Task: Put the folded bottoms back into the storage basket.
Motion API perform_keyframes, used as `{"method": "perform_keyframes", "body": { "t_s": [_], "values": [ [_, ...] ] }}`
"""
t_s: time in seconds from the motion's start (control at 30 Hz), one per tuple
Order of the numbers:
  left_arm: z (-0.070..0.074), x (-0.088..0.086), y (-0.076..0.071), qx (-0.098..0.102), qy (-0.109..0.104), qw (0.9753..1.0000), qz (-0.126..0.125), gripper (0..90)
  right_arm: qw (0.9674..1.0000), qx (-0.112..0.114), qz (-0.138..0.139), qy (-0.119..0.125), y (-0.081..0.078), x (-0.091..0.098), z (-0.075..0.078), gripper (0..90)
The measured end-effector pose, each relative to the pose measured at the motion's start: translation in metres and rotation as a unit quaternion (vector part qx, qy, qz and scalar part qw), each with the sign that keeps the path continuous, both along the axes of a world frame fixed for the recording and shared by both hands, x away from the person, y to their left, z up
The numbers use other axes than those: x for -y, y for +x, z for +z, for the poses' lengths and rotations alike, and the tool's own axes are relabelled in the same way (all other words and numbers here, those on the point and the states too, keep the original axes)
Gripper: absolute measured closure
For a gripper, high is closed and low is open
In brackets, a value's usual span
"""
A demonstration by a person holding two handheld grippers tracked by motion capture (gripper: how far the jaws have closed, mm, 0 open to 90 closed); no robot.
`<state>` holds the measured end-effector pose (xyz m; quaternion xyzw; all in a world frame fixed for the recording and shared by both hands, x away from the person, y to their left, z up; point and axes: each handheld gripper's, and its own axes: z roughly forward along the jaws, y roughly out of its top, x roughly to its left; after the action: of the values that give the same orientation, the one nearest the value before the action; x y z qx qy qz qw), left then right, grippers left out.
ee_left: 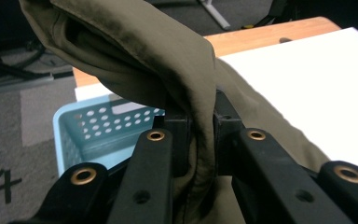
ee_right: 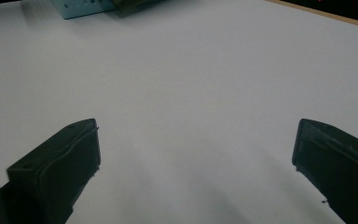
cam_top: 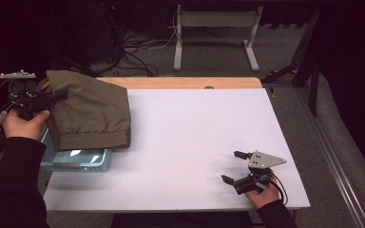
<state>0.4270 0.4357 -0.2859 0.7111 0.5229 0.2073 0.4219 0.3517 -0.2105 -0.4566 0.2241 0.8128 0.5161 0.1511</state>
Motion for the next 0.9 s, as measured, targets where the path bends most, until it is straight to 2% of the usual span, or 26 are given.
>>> {"method": "perform_keyframes", "body": {
  "t_s": [0.13, 0.27, 0.43, 0.5, 0.9],
  "values": [
    [-0.007, -0.008, 0.005, -0.020, 0.008, 0.9997, 0.008, 80.2, 1.0000, 0.001, 0.000, -0.001, 0.000, 0.000, 0.000, 1.4],
    [-0.010, -0.011, 0.007, -0.031, 0.011, 0.9994, 0.012, 80.0, 1.0000, 0.001, 0.000, -0.001, 0.000, 0.000, 0.000, 1.4],
    [-0.019, -0.018, 0.011, -0.059, 0.017, 0.9980, 0.017, 79.8, 1.0000, 0.001, -0.001, -0.001, 0.000, 0.000, 0.000, 1.4],
    [-0.020, -0.019, 0.011, -0.064, 0.018, 0.9976, 0.019, 79.8, 1.0000, 0.001, -0.001, -0.001, 0.000, 0.000, 0.000, 1.4],
    [-0.036, -0.028, 0.009, -0.101, 0.008, 0.9946, 0.022, 80.0, 1.0000, 0.001, 0.000, -0.001, 0.000, 0.000, 0.000, 1.4]
  ]
}}
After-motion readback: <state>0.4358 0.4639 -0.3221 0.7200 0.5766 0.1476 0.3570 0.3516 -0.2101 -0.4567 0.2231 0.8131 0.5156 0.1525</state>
